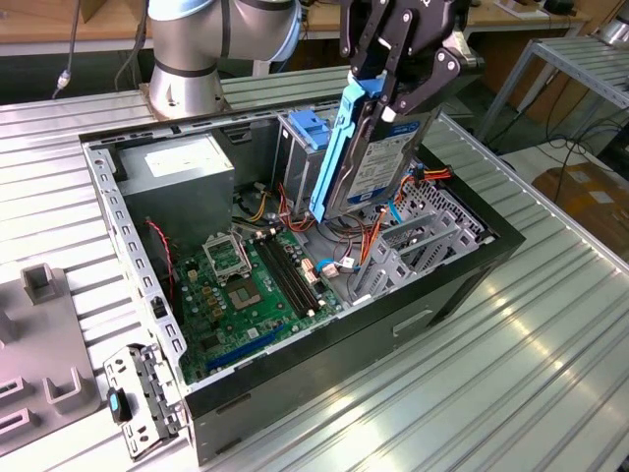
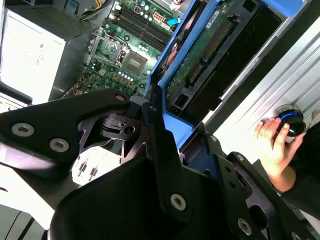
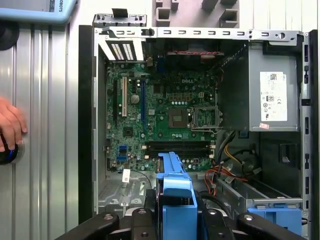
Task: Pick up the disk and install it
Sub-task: 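Insert the disk into the insertion slot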
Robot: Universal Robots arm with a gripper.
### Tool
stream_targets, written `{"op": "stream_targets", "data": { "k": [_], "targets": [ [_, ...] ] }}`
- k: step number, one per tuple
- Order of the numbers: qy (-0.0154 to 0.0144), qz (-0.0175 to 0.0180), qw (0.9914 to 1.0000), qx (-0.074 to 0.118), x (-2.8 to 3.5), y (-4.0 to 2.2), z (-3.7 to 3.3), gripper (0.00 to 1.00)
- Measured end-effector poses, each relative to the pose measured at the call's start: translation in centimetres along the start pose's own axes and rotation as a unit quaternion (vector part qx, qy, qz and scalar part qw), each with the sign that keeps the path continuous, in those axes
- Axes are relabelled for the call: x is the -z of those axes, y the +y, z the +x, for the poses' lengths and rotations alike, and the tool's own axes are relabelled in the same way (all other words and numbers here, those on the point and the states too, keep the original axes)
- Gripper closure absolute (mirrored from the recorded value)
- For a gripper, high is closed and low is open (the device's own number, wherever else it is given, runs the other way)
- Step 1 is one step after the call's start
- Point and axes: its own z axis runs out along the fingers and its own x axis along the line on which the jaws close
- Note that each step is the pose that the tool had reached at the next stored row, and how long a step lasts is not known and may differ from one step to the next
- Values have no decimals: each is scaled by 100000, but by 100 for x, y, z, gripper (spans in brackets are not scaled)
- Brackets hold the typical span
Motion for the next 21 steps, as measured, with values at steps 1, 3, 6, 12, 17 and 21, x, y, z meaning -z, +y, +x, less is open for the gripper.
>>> {"op": "stream_targets", "data": {
  "k": [1,3,6,12,17,21],
  "targets": [
    [1,0,100000,0,0,-1,0,63],
    [-3,0,100000,0,0,-1,0,63],
    [0,0,100000,-2,0,-5,0,63],
    [-2,1,100000,2,0,-8,1,63],
    [-8,1,100000,3,0,-9,37,63],
    [-7,4,100000,-1,-4,-11,80,63]
  ]
}}
